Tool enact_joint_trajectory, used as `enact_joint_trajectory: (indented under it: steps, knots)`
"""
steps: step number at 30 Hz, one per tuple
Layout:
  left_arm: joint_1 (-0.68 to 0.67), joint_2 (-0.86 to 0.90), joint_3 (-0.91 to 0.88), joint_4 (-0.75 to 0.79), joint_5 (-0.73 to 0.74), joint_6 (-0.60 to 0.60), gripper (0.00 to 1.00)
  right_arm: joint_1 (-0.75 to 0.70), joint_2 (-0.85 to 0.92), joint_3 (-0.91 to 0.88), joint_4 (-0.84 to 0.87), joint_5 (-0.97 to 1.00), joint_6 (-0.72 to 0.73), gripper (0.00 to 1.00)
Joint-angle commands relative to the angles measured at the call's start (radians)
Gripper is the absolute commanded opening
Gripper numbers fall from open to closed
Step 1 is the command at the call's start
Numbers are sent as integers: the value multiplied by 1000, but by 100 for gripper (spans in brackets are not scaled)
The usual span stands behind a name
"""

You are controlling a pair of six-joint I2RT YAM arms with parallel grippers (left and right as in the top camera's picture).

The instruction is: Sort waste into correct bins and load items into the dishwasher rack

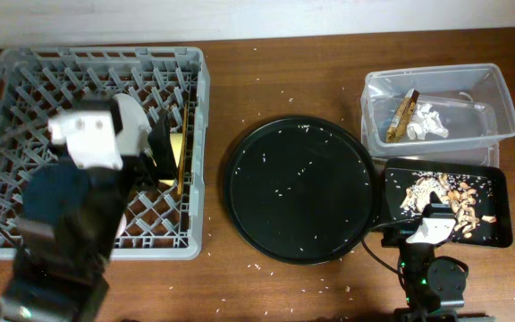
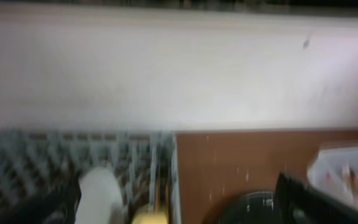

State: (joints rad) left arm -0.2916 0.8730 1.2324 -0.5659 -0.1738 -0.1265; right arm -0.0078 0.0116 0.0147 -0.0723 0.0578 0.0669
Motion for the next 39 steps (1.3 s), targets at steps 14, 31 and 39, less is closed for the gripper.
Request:
enact_joint_trajectory:
  steps: [14,31,39]
  knots:
    - [26,-868,-1224,572,-10,20,99,-6,-5,-9,-3,-2,-8,98]
    - [19,-862,-1223,501,-7,20,99,-6,-5,-9,-3,-2,-7,99]
    - [19,-862,-1223,501,-7,20,99,-6,-5,-9,-3,-2,-8,98]
